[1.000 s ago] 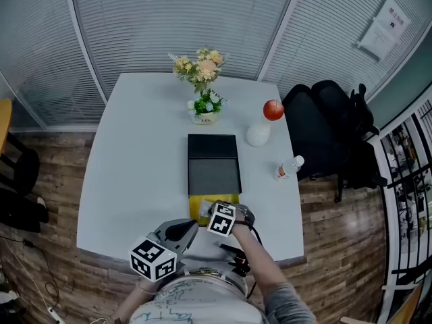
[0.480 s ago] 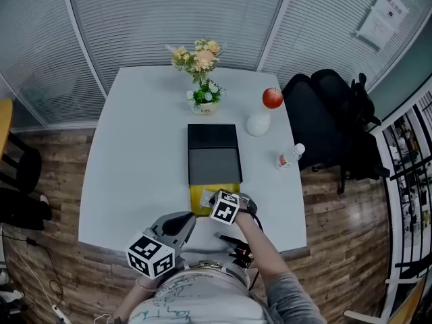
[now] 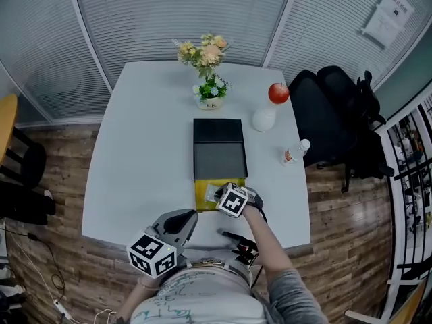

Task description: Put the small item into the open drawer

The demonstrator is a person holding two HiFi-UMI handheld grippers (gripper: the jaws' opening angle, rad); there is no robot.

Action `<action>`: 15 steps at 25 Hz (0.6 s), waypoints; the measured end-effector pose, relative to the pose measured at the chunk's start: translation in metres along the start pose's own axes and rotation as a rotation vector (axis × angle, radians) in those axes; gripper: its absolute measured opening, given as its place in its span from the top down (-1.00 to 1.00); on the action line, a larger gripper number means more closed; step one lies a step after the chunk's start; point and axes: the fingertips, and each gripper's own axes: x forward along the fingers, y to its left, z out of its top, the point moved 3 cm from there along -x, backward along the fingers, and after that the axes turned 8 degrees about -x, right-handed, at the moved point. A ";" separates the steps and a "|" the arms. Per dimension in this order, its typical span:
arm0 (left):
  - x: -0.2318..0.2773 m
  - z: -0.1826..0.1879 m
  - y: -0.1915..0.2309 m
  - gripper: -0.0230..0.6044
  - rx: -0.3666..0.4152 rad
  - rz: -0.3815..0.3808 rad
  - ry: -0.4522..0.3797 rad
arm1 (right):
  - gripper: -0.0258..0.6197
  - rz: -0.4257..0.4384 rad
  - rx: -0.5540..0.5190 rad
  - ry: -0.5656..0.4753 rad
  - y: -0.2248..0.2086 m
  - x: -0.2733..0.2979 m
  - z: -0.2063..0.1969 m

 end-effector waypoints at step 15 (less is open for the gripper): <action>0.001 0.001 -0.003 0.94 0.003 -0.021 0.003 | 0.38 -0.077 0.100 -0.156 -0.004 -0.043 0.013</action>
